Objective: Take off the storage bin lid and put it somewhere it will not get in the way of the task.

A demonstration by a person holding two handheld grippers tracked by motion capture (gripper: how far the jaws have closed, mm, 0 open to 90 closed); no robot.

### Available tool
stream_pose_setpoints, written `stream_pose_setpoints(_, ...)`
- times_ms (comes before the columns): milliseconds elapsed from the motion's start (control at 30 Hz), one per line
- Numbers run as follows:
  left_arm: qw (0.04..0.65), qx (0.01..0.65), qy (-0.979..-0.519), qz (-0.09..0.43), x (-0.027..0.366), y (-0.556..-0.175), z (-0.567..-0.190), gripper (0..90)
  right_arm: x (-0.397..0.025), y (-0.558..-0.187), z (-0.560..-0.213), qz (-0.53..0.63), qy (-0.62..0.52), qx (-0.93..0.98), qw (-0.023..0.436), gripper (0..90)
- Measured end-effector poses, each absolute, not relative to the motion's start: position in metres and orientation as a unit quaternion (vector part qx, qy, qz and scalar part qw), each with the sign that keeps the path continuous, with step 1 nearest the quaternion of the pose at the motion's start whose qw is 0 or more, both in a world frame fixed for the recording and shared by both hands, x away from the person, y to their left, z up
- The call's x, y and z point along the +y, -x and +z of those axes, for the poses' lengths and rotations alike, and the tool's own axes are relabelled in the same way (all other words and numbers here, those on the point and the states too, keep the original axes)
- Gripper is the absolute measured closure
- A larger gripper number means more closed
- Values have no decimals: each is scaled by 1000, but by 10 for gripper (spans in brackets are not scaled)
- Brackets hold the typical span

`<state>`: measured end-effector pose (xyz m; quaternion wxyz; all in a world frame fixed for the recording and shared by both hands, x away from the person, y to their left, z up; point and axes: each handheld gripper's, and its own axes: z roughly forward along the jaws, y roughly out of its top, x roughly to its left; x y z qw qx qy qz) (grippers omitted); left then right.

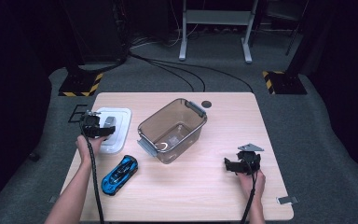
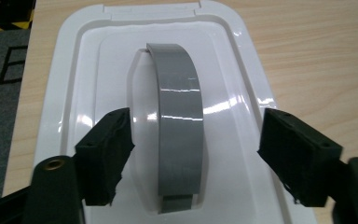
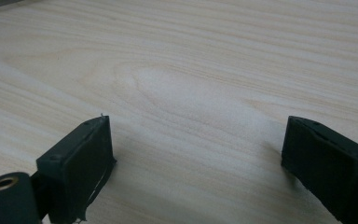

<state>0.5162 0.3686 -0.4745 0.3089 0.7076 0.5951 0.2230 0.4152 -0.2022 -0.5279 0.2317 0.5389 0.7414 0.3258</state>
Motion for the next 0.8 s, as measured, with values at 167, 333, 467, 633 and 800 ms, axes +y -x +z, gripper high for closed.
stream_pose_setpoints(167,322,578,-715,228,370,-501,-467,132,-202,-415,-528,326,-539,741,232,80)
stream_pose_setpoints(333,330,564,-720,232,371,-487,-463,70,-202,-415,-528,326,-539,741,232,80)
stream_pose_setpoints(467,339,558,-722,230,369,-476,-461,41,-202,-415,-528,326,-539,741,232,80)
stream_pose_setpoints(633,343,543,-732,226,364,-462,-461,0,-202,-415,-528,326,-539,741,232,80)
stream_pose_setpoints(800,348,533,-736,230,358,-451,-461,0,-202,-415,-528,326,-539,741,232,80)
